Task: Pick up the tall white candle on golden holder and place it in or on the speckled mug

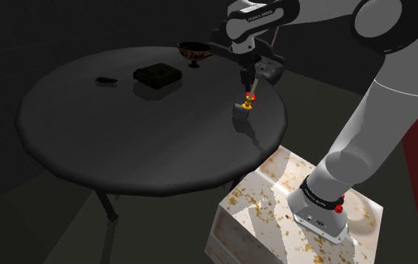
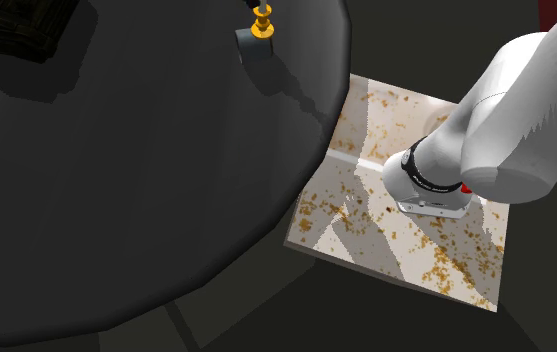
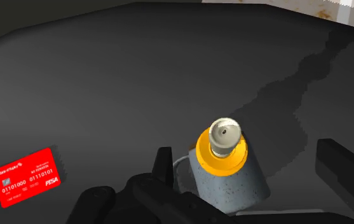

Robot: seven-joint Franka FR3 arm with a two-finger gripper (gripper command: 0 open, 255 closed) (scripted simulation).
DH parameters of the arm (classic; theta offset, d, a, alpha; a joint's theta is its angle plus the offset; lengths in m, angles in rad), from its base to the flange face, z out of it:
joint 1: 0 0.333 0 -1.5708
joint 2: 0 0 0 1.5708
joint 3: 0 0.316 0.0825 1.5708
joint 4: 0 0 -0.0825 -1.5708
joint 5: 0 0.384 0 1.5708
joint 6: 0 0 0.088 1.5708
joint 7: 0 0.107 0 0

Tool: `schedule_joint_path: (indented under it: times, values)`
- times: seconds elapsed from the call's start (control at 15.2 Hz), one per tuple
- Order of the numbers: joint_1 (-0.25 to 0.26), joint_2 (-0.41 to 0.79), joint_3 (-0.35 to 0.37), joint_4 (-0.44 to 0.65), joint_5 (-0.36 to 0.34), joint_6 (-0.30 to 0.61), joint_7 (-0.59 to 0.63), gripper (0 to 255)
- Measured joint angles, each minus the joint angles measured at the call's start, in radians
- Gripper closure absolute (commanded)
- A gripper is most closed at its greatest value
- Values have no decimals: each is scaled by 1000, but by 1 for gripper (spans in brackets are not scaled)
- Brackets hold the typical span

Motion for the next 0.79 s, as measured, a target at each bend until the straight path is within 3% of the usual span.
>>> schedule_joint_path:
  times: [0.4,0.79]
  values:
    - [7,29,6,145,8,-115,-11,0]
    - [10,32,9,159,10,-128,-9,0]
